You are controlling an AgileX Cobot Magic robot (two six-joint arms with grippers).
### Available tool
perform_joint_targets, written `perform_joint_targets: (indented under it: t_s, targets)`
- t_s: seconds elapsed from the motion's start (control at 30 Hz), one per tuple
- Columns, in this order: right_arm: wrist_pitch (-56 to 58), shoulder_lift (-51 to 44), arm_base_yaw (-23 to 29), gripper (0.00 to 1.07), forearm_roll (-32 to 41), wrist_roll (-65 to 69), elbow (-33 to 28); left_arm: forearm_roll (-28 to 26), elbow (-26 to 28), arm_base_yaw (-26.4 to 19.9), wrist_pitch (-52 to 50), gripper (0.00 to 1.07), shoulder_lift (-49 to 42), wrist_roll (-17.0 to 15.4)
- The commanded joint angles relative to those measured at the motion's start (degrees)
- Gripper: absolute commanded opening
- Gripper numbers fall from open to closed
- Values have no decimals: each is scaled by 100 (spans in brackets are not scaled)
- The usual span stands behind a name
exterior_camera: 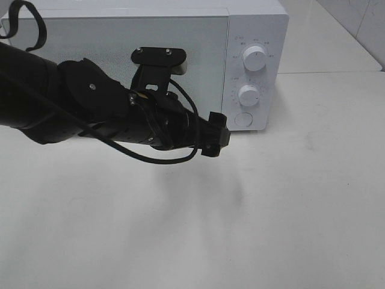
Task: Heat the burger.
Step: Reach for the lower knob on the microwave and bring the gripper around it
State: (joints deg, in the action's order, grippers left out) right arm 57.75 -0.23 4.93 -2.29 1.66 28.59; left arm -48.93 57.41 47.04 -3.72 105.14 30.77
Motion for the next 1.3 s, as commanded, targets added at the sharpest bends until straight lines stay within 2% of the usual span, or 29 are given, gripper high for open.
perform_joint_targets:
  t_s: [0.03, 0.07, 0.13, 0.17, 0.23, 0.3, 0.43, 0.5, 0.57, 0.6, 0.63, 0.7, 0.73, 0.8, 0.87, 0.9, 0.93, 1.0, 1.07, 1.1, 1.2, 1.27, 1.3]
  targets:
    - [-69, -155, -23, 76, 6, -6, -17, 298, -11, 23, 430, 99, -155, 46]
    - [-69, -155, -23, 76, 6, -6, -17, 728, -11, 17, 848, 99, -264, 46]
    - [-69, -155, -23, 76, 6, -6, -17, 934, -11, 6, 1077, 99, -321, 40]
    - [-69, -155, -23, 76, 6, -6, -17, 1295, -11, 6, 1495, 99, -453, 23]
    - [-69, -155, -23, 76, 6, -6, -17, 1398, -11, -29, 1736, 99, -510, 6]
    - [-69, -155, -23, 76, 6, -6, -17, 1530, -11, -212, 2733, 99, -768, -178]
    - [-69, -155, -23, 76, 6, -6, -17, 1541, -11, -476, 3421, 99, -957, -223]
    - [-69, -155, -23, 76, 6, -6, -17, 1558, -11, -796, 4068, 99, -1152, -241]
    - [-69, -155, -23, 76, 6, -6, -17, 1564, -11, -928, 4286, 99, -1232, -246]
    - [-69, -155, -23, 76, 6, -6, -17, 1576, -11, -1169, 4693, 99, -1364, -275]
    - [-69, -155, -23, 76, 6, -6, -17, 1576, -11, -1169, 4693, 99, -1364, -275]
    - [-69, -155, -23, 76, 6, -6, -17, 1570, -11, -1604, 5185, 99, -1547, -286]
    - [-69, -155, -23, 76, 6, -6, -17, 1570, -11, -1604, 5185, 99, -1547, -286]
    - [-69, -155, -23, 76, 6, -6, -17, 1581, -11, -1988, 5655, 99, -1679, -286]
    - [-69, -155, -23, 76, 6, -6, -17, 1581, -11, -2137, 5838, 99, -1725, -315]
    - [-69, -155, -23, 76, 6, -6, -17, 1599, -11, -2429, 6182, 99, -1822, -401]
    - [-69, -155, -23, 76, 6, -6, -17, 1599, -11, -2429, 6182, 99, -1822, -401]
    - [-69, -155, -23, 76, 6, -6, -17, 1725, -11, -2836, 6526, 99, -2017, -544]
    - [-69, -155, -23, 76, 6, -6, -17, 1793, -11, -2974, 6618, 99, -2086, -596]
    - [-69, -155, -23, 76, 6, -6, -17, 1977, -11, -3226, 6749, 99, -2229, -779]
    - [-69, -155, -23, 76, 6, -6, -17, 2091, -29, -3358, 6801, 99, -2320, -888]
    - [-69, -155, -23, 76, 6, -6, -17, 2464, -218, -3885, 6870, 99, -2722, -1180]
    - [-69, -155, -23, 76, 6, -6, -17, 2464, -218, -3885, 6870, 99, -2722, -1180]
